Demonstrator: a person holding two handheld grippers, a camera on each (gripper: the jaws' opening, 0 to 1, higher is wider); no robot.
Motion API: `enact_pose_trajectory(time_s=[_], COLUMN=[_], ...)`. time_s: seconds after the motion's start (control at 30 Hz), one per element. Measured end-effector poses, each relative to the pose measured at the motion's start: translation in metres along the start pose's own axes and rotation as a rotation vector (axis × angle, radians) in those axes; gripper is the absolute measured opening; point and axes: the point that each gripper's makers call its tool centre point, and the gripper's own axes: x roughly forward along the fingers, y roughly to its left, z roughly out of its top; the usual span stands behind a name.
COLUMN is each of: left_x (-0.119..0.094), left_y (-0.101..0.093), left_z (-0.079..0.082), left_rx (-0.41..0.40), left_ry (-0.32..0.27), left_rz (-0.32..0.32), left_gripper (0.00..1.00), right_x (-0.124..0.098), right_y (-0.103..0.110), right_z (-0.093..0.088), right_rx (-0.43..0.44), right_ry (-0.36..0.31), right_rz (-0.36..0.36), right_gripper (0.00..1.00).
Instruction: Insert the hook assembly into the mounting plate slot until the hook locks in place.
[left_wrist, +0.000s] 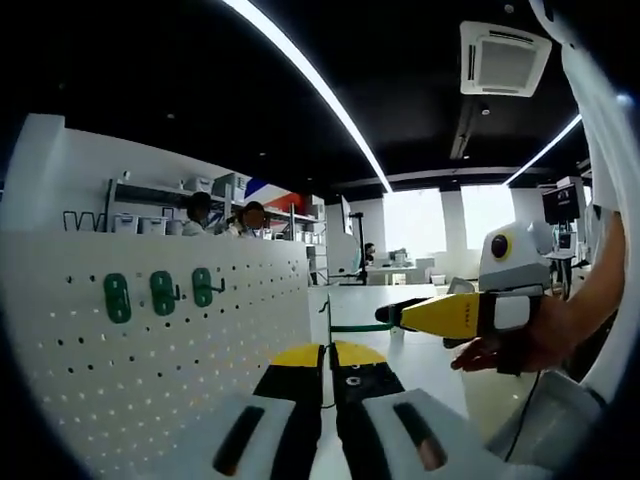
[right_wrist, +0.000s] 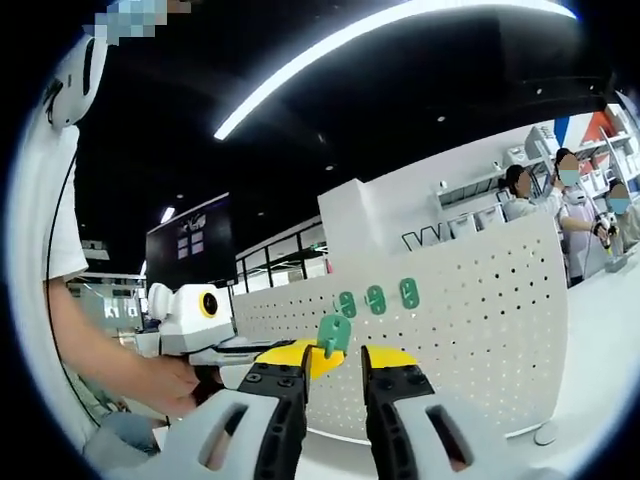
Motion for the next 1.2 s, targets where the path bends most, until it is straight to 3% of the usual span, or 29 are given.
enact_pose_trajectory(time_s=[1.2], left_x=[0.002], left_y=[-0.025], left_z=[0.001], left_rx=[-0.019], left_ry=[-0.009], left_rz=[-0.002], left_gripper=[0.02], right_x=[0.008], right_y=[0.005], right_z=[-0.005], right_rx=[-0.008], right_ry=[0.017], right_rz=[0.004], right_gripper=[0.04])
